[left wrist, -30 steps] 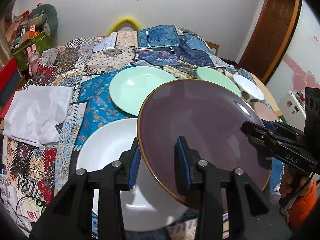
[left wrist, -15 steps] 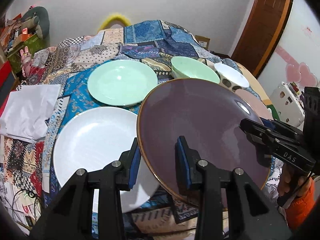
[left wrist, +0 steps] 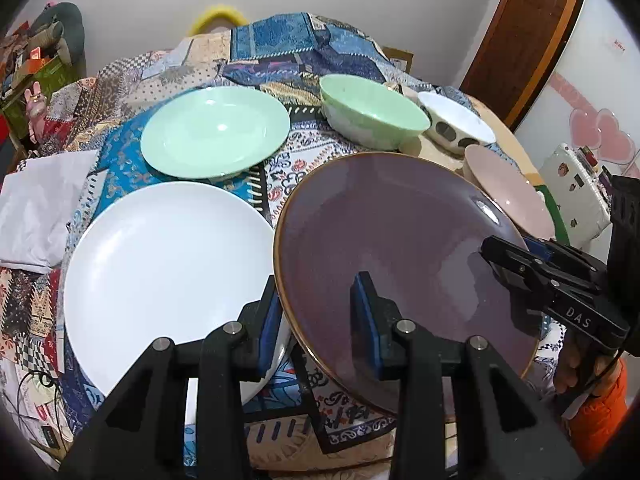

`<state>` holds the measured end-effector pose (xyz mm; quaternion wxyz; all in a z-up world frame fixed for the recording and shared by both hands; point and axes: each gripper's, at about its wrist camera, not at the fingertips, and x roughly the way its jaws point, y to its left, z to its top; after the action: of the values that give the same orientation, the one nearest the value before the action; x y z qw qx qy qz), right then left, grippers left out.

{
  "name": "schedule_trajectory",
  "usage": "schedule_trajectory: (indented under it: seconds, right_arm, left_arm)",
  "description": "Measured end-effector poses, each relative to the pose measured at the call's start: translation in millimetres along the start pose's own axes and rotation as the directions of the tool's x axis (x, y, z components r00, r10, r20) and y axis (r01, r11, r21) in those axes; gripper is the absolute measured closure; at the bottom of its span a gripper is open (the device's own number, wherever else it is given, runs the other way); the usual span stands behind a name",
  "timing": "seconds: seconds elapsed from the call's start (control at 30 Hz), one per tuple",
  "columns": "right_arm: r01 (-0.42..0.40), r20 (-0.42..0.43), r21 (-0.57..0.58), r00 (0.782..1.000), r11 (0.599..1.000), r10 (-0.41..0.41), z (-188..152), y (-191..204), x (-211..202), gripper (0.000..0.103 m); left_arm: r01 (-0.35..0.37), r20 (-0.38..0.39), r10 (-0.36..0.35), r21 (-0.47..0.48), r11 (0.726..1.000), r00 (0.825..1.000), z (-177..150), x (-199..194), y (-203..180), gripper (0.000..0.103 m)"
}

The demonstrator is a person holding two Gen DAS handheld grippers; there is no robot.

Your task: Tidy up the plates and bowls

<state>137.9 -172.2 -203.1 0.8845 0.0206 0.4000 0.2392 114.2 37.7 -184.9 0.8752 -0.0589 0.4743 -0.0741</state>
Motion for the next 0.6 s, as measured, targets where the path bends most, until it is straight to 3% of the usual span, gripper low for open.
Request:
schedule_trajectory:
  seconds: [0.6]
  right_arm:
    - [0.028,-0.059,0.046,0.998,0.999,-0.025,-13,-18,20,0.07]
  left_arm:
    - [-0.011,-0.065,0.012,0.009,1.0,0.998,2,42,-3,0.067]
